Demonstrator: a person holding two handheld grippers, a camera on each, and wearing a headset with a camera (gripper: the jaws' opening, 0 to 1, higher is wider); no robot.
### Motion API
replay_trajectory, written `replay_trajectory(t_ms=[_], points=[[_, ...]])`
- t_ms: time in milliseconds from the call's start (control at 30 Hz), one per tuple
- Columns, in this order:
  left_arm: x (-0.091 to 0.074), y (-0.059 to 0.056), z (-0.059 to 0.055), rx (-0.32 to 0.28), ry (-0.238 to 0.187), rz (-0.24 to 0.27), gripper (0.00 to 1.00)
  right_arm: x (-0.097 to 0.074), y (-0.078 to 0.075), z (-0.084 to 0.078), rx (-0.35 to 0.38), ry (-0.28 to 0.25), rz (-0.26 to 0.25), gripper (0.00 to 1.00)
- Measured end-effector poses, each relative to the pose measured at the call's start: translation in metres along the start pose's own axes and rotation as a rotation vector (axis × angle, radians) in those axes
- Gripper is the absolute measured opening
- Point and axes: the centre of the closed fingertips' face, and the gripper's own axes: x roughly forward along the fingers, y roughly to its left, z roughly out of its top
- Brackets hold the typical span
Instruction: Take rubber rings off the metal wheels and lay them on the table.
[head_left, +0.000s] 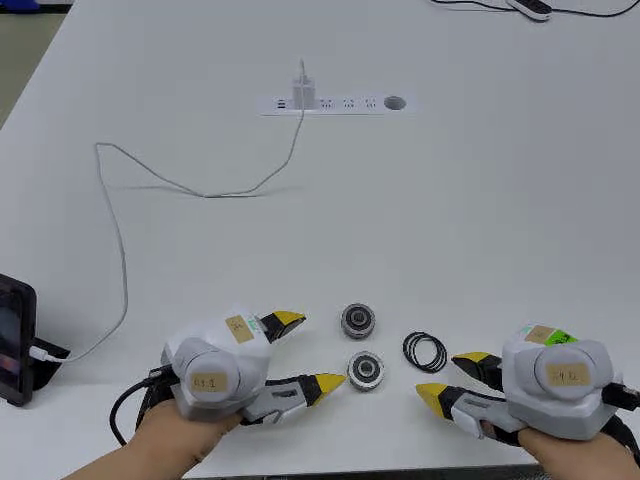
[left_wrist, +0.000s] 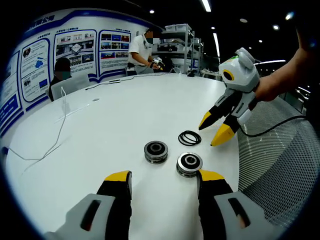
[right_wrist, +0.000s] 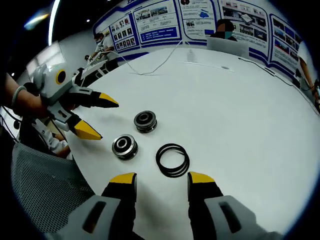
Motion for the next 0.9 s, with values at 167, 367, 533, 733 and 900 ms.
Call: replay_trajectory(t_ms=[167, 367, 533, 733, 900], points=[[-0.004, -0.001, -0.002, -0.004, -0.001, -0.001, 0.55, -0.002, 0.004, 0.003, -0.019, -0.018, 0.018, 0.48], [-0.011, -0.005, 0.001, -0.003, -0.018, -0.007, 0.59, -0.003, 0.010, 0.005, -0.077, -0.037, 0.024, 0.57], [-0.014, -0.008, 0.004, -0.020, -0.047, -0.010, 0.63, -0.005, 0.016, 0.008, -0.112, -0.067, 0.038, 0.64], [-0.018, -0.011, 0.004, -0.029, -0.056, -0.015, 0.68, -0.007, 0.019, 0.006, -0.132, -0.078, 0.049, 0.76], [-0.023, -0.009, 0.004, -0.035, -0.062, 0.000, 0.73, -0.011, 0.018, 0.002, -0.141, -0.077, 0.043, 0.82]])
